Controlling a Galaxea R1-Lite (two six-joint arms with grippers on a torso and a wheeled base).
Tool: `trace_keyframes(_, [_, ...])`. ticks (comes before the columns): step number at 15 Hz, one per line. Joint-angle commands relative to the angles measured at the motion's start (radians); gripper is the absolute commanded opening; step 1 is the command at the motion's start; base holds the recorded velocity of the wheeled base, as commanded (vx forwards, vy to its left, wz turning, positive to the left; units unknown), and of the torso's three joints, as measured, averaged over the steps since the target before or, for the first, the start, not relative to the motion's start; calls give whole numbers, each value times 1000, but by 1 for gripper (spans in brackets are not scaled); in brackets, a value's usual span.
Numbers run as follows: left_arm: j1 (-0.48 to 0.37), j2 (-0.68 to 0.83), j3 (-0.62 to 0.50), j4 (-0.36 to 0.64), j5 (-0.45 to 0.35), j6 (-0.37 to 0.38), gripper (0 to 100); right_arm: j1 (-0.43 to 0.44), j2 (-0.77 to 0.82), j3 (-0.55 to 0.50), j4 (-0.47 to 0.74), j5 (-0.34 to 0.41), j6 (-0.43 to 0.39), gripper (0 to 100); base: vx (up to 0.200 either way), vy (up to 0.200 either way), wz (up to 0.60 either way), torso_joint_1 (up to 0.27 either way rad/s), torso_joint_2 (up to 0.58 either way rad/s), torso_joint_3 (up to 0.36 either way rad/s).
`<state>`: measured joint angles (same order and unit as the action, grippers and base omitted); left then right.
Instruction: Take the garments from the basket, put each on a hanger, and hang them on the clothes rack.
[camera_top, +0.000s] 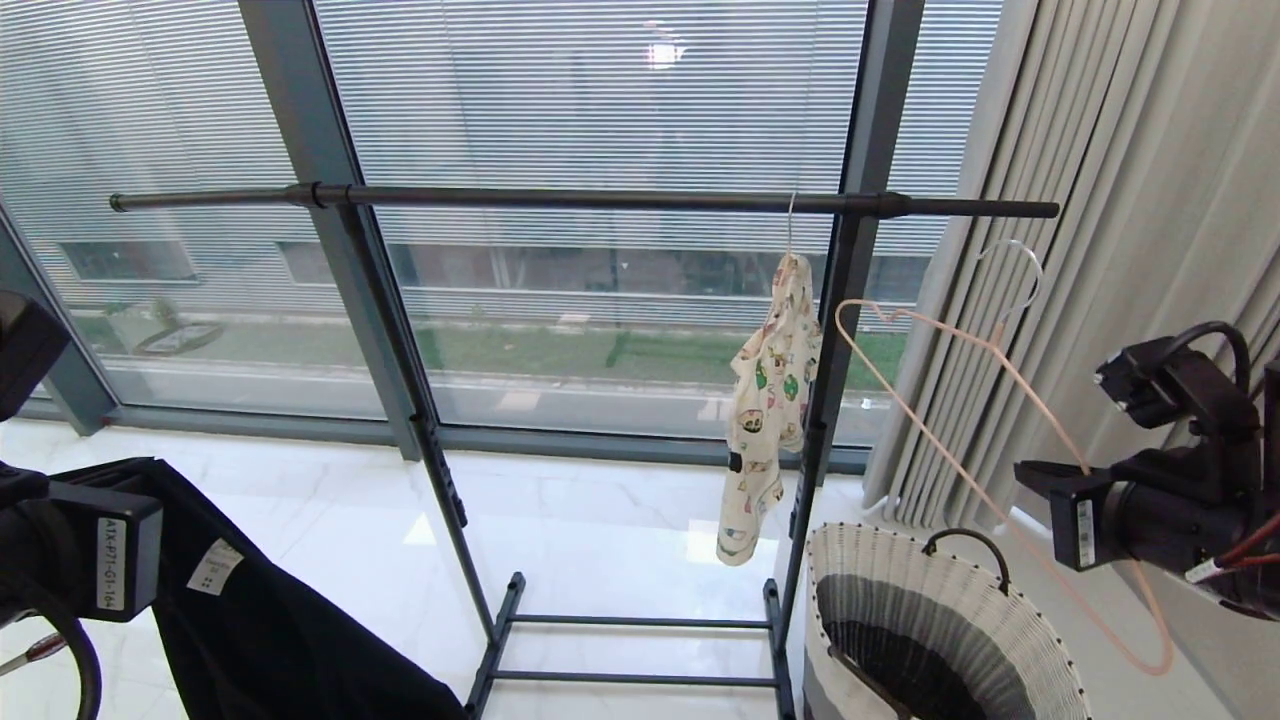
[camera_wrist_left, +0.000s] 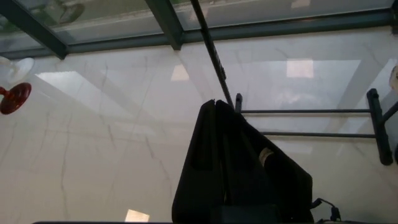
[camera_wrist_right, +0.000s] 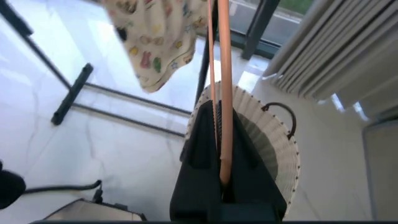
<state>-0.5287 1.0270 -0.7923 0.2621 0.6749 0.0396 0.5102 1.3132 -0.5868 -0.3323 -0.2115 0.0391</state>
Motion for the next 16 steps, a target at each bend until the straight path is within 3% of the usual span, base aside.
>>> trace_keyframes(1, [-25, 4, 1, 0, 0, 2, 0, 30, -55, 51, -2, 1, -1, 0, 0, 0, 0, 0, 0, 0])
trace_keyframes(4, [-117, 5, 21, -14, 5, 2, 0, 63, -107, 117, -2, 1, -1, 0, 0, 0, 0, 0, 0, 0])
trace_keyframes(6, [-116, 53, 35, -126, 6, 0, 0, 106, -150, 154, -1, 3, -1, 0, 0, 0, 0, 0, 0, 0])
trace_keyframes(8, [-106, 173, 25, -304, 40, -1, 0, 220, -189, 185, -1, 17, 4, 0, 0, 0, 0, 0, 0, 0])
trace_keyframes(9, [-106, 212, 18, -343, 57, -3, 0, 261, -192, 188, -1, 30, 5, 0, 0, 0, 0, 0, 0, 0])
trace_keyframes(12, [-106, 367, -79, -419, 63, -4, 0, 412, -180, 186, -4, 162, 1, 0, 0, 0, 0, 0, 0, 0])
trace_keyframes(13, [-106, 401, -110, -419, 45, -4, 0, 455, -166, 186, -5, 181, 2, 0, 0, 0, 0, 0, 0, 0])
trace_keyframes(16, [-105, 423, -116, -420, -135, -1, 0, 536, -118, 188, -43, 184, 2, 0, 0, 0, 0, 0, 0, 0])
